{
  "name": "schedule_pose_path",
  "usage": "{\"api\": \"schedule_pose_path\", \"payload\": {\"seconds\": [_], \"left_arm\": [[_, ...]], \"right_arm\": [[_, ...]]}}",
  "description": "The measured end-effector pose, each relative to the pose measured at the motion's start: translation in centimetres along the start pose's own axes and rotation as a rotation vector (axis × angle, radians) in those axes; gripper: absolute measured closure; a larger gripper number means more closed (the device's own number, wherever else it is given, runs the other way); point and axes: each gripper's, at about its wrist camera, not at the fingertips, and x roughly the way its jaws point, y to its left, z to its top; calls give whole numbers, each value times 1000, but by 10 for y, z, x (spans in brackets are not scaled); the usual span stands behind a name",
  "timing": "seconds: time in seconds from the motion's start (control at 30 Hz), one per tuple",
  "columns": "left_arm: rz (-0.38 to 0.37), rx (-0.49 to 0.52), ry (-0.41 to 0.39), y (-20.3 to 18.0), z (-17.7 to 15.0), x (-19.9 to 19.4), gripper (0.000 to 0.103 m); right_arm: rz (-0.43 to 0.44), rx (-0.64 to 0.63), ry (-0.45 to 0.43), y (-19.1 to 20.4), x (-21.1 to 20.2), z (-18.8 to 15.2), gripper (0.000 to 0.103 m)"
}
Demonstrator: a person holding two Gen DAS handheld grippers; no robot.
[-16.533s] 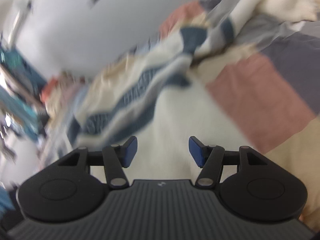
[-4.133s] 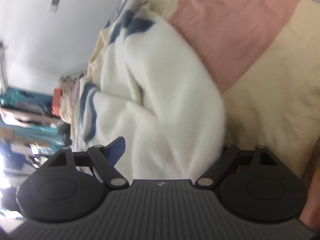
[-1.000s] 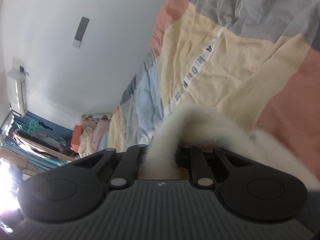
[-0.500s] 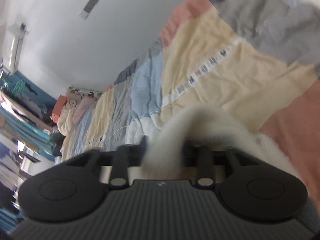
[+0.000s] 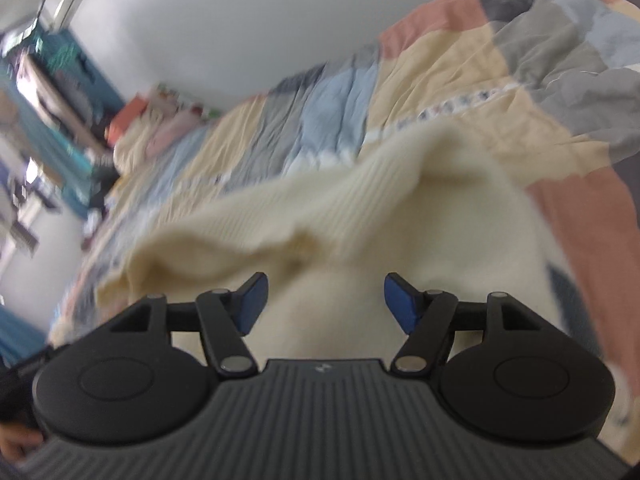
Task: Fold large clothes
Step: 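Lower the hem onto the sweater and open both grippers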
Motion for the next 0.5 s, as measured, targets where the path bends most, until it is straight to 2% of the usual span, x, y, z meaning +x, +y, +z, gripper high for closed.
{"api": "schedule_pose_path", "payload": {"seconds": [0.1, 0.23, 0.3, 0.37, 0.5], "left_arm": [[35, 34, 17, -3, 3, 17, 42], [59, 35, 14, 5, 13, 41, 41], [66, 25, 2, 9, 20, 49, 41], [81, 19, -12, 12, 28, 58, 41], [126, -6, -29, 25, 42, 72, 41]], "right_arm": [[-42, -95, 18, 13, 11, 1, 36], [-89, -134, 38, 13, 34, 11, 40], [-133, -169, 31, 12, 47, 18, 53], [-146, -184, 16, 9, 57, 26, 58], [-107, -194, -61, -4, 63, 43, 66]]}}
